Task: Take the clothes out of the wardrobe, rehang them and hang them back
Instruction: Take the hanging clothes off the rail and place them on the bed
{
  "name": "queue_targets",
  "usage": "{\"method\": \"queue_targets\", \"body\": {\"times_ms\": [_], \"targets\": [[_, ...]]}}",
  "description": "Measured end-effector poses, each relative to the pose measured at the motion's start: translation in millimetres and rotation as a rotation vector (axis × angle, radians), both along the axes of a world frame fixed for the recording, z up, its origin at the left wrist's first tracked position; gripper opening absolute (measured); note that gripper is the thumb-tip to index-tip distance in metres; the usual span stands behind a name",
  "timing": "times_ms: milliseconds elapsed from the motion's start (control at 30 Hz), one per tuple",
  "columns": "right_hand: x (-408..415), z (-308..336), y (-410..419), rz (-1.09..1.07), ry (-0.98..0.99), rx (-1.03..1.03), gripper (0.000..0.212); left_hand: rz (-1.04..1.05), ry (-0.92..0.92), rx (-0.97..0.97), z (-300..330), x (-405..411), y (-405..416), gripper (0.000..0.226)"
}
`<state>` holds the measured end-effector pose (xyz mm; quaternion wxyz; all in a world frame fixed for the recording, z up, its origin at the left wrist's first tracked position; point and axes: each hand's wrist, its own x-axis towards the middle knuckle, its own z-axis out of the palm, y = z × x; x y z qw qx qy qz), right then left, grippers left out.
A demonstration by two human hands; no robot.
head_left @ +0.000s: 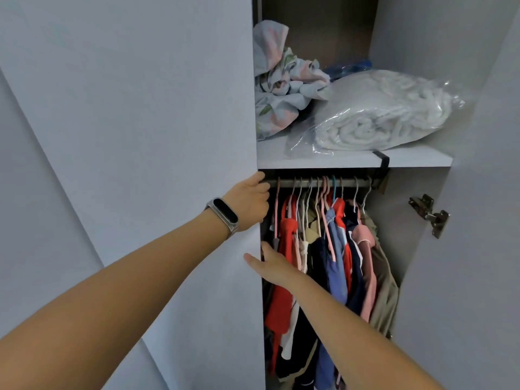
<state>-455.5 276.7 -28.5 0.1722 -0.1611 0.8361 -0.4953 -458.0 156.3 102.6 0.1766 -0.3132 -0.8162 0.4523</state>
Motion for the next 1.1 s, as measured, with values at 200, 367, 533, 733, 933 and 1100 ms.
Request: {"method": "queue_targets", "body": {"times_ms": [200, 367, 533, 733, 933, 1100], "targets": [[29.0, -27.4, 0.0, -0.014, 0.19, 0.025, 0.036, -0.042, 0.081, 0.03, -1.3, 52.6, 2.9, 0.015], [72.8, -39.6, -1.5, 0.045, 0.383, 0.089, 0.038, -0.076, 0.122, 0.113, -7.9, 109.8, -3.9, 0.012], [114.9, -47.8, -16.4, 0.055, 0.484, 0.038, 0.033, -0.031, 0.133, 0.158, -14.1, 159.6, -18.3, 0.012], [142.1, -42.2, -31.2, 0.059, 0.473, 0.071, 0.032, 0.067, 0.073, 0.117, -4.3, 194.1, -23.5, 0.008], [172.6, -41.4, -42.8, -0.016, 0.484, 0.138, 0.028, 0.006, 0.069, 0.157, -4.5, 220.7, -35.2, 0.005], [217.7, -46.2, -72.4, -0.091, 0.528, 0.172, 0.028, -0.067, 0.087, 0.176, -12.1, 257.2, -71.5, 0.006]]}}
